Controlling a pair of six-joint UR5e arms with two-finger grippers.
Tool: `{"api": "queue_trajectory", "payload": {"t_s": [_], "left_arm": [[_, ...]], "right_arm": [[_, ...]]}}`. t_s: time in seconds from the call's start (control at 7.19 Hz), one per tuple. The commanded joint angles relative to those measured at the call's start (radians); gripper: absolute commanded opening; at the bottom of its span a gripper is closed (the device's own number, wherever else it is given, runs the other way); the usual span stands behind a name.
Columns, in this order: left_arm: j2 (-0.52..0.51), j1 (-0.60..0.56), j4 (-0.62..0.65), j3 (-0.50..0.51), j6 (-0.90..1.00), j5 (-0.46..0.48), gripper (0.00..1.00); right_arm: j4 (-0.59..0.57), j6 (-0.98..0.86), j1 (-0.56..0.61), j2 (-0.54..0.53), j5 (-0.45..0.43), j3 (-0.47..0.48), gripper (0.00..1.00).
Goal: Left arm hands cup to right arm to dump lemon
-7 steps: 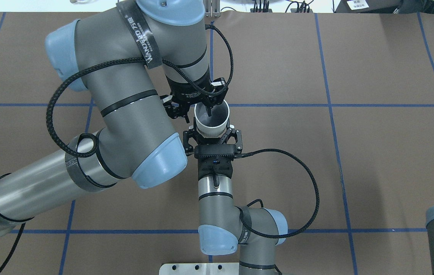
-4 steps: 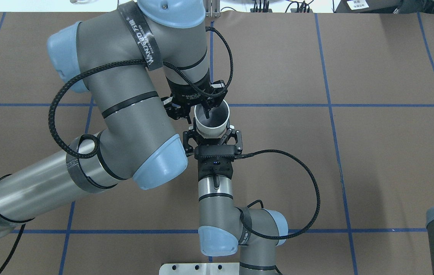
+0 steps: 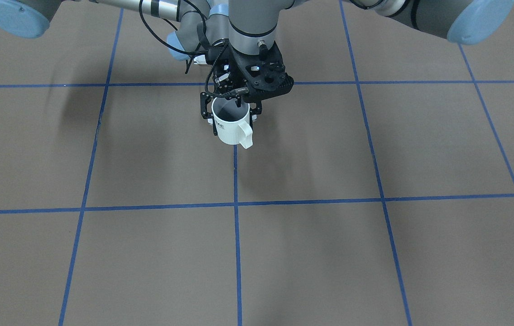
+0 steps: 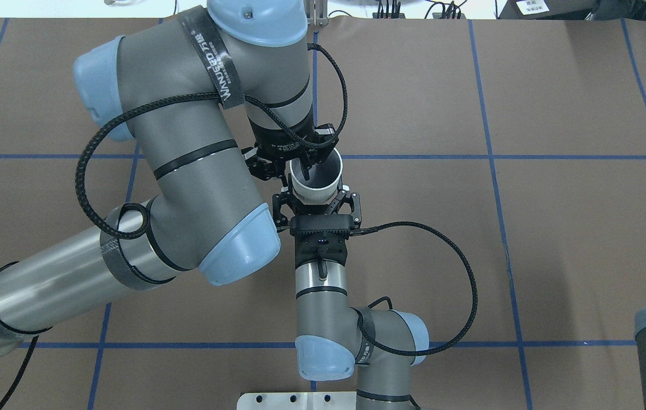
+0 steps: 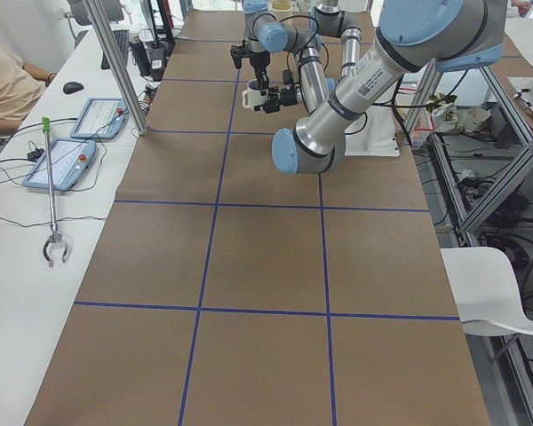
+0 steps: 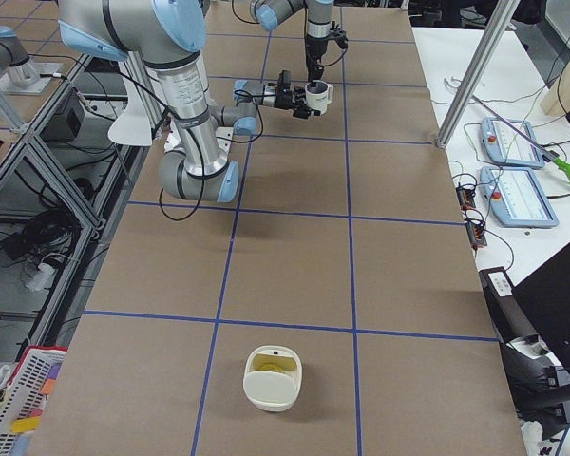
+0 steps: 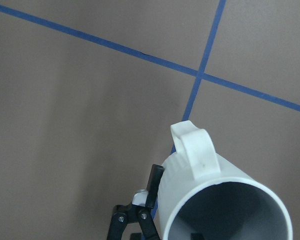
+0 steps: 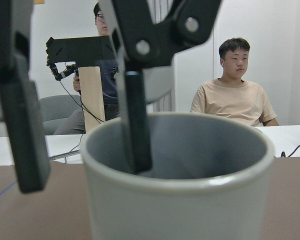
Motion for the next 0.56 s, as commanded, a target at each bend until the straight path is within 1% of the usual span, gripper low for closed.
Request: {"api": "queue_trajectory", "payload": {"t_s": [0.0, 0.14, 0.42], "left_arm": [[0.0, 0.001, 0.0, 0.0, 0.0, 0.001, 0.37], [0.0, 0.001, 0.0, 0.0, 0.0, 0.001, 0.34], [0.0, 0.001, 0.0, 0.0, -0.002, 0.001, 0.09]], "right_arm": [[0.001, 0.0, 0.0, 0.0, 0.002, 0.004, 0.22], [0.001, -0.001, 0.004, 0.001, 0.002, 0.004, 0.22], [0.001, -0.001, 0.004, 0.001, 0.002, 0.004, 0.22]]}}
